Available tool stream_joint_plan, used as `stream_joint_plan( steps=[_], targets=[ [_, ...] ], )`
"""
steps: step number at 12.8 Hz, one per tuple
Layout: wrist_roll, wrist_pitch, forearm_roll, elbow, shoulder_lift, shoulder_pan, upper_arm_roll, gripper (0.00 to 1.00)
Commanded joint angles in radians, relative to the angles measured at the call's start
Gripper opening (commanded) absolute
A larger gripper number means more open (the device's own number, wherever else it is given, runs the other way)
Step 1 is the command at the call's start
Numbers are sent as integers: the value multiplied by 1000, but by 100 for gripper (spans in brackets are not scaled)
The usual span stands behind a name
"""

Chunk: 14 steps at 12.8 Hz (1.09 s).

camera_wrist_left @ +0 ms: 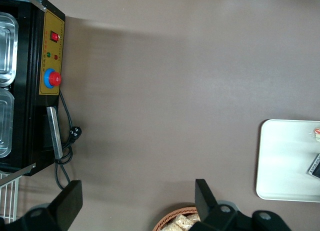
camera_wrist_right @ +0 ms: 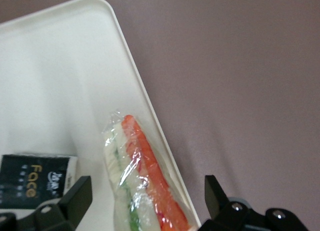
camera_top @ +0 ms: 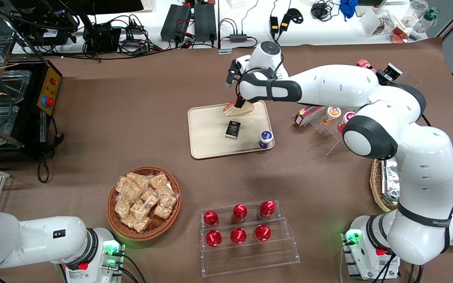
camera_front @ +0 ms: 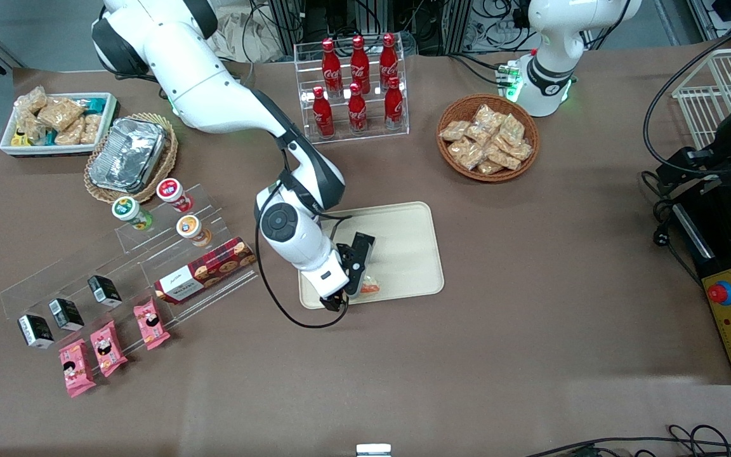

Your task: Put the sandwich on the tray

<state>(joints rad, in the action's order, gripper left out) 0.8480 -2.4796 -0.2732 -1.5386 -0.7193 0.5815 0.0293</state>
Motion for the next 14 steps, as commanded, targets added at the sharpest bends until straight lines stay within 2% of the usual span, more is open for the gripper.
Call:
stream_joint_plan(
  steps=[1,4,6,8,10,11,14],
  targets=[
    [-6,131,-76,-6,90,-25,4,100],
    [-169,298,-80,-11,204,-78,-8,100],
    [-240,353,-78,-11,248,-132,-46,100],
    [-314,460,-77,-8,299,-239,-51,100],
    [-378,643,-75,-12,351,-326,-57,100],
    [-435,709,-49,-14,383,-374,-66,100],
    [-474,833,90,-17,470,-504,-66,100]
  ],
)
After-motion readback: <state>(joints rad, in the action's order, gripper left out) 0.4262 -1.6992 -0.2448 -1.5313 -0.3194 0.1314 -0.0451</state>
